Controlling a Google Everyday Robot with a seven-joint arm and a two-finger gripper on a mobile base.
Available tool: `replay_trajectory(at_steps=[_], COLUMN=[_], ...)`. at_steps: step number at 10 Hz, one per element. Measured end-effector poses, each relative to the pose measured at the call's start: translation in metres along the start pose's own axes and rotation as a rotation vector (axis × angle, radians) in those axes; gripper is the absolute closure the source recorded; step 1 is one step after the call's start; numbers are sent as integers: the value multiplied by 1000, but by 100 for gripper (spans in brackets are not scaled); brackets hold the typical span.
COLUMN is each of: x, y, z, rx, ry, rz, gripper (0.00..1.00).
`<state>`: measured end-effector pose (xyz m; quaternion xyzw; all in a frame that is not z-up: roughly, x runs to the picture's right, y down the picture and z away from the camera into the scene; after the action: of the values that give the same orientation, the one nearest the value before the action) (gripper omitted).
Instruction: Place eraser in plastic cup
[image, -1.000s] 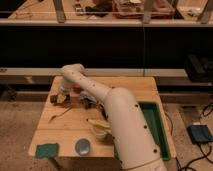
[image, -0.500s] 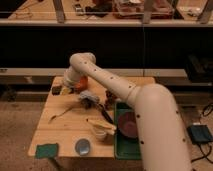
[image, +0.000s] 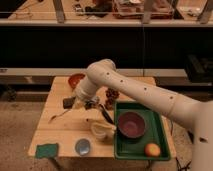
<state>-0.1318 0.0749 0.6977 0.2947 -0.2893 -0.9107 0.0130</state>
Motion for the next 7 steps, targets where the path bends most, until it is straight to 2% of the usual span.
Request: replay_trajectory(at_steps=[1, 3, 5, 7], x=[-4, -15, -17, -17], y=[-19, -83, -115, -121], z=[-10, -40, -50, -52], rx=[2, 11, 20, 23], ry=[-14, -58, -75, -78], rz=[-1, -5, -13, -17], gripper=[77, 77, 77, 77])
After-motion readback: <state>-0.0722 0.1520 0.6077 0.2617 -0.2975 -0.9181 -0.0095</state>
